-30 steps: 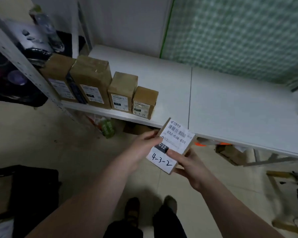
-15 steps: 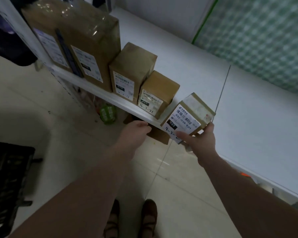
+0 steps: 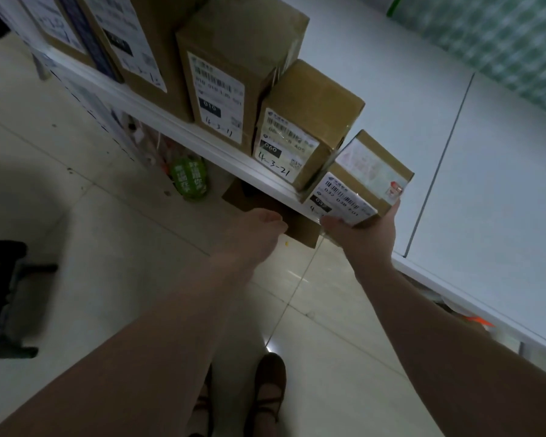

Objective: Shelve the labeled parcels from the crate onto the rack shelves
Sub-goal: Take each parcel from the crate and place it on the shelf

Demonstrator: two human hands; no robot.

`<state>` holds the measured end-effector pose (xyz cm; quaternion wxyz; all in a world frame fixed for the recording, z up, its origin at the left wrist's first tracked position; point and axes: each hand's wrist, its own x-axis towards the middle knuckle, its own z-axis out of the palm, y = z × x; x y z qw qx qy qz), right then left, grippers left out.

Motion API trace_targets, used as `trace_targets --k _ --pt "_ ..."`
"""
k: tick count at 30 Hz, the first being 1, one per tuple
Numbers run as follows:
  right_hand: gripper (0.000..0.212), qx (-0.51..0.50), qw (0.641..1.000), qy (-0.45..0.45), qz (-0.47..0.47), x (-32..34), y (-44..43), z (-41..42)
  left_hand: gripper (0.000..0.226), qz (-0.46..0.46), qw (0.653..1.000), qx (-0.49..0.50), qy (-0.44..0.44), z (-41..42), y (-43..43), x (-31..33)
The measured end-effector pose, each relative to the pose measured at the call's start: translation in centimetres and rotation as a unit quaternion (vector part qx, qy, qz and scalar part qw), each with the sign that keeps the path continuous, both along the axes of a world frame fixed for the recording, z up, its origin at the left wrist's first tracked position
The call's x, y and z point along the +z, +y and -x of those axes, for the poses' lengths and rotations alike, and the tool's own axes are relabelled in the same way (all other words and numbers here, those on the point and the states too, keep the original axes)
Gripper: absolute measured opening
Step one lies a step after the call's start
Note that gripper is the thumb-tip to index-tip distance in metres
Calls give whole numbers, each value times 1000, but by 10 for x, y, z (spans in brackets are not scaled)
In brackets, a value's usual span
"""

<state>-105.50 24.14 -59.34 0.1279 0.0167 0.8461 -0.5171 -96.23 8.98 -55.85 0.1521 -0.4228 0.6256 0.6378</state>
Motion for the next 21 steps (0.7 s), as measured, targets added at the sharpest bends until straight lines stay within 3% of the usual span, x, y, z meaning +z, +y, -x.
trace_targets --k 11,21 --pt "89 -109 993 -11 -39 -15 -18 20 33 -10 1000 5 -7 -5 -10 -8" --pt "72 -77 994 -48 -69 1 -17 22 30 19 999 6 -28 -16 -16 4"
